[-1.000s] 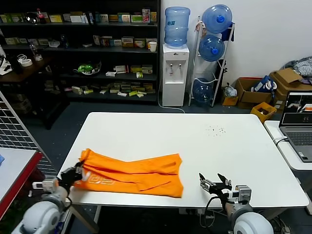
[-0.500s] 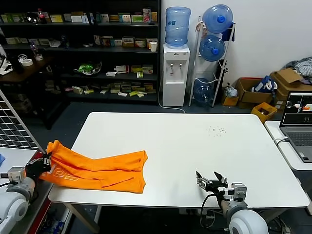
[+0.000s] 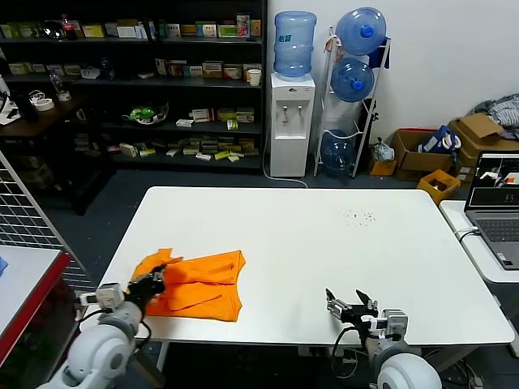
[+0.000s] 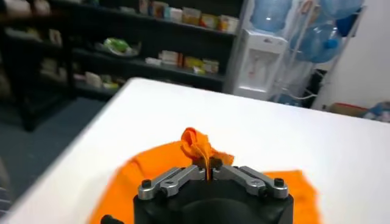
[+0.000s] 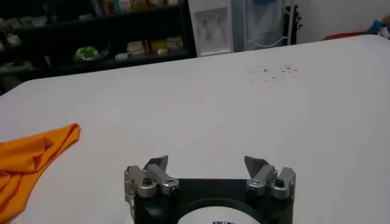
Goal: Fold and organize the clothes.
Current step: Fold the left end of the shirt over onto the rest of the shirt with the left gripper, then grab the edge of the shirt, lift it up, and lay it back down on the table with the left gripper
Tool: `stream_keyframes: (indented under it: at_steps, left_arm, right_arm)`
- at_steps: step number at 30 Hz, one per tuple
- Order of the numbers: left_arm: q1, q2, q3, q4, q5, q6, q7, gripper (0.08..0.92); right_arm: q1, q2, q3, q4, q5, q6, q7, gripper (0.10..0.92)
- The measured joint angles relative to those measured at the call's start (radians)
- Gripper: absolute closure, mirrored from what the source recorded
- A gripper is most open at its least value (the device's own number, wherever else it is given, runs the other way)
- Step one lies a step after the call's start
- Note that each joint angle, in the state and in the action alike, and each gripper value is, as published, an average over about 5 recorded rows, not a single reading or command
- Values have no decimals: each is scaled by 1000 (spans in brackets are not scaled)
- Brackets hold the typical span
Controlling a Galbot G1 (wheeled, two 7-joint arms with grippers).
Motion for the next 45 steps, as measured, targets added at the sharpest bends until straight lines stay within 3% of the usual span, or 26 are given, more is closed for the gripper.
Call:
stream_keyframes:
  at_steps: [7, 15, 26, 37, 45]
  left_arm:
    - [-82, -106, 117, -6, 8, 28, -42, 879]
    - [-117, -162, 166, 15, 46, 37, -42, 842]
    - [-98, -170, 153, 0, 66, 38, -3, 543]
    - [8, -76, 2, 27, 64, -4, 82, 230]
    - [52, -25, -81, 144, 91, -65, 194, 178]
  right_arm:
    - [-1, 8, -1, -2, -8, 2, 0, 203]
    - [1, 11, -6, -2, -10, 2, 0, 203]
    - [3, 10, -12, -1, -11, 0, 0, 203]
    - [2, 11, -11, -2, -10, 2, -1, 203]
    - [1, 11, -17, -3, -11, 1, -1, 203]
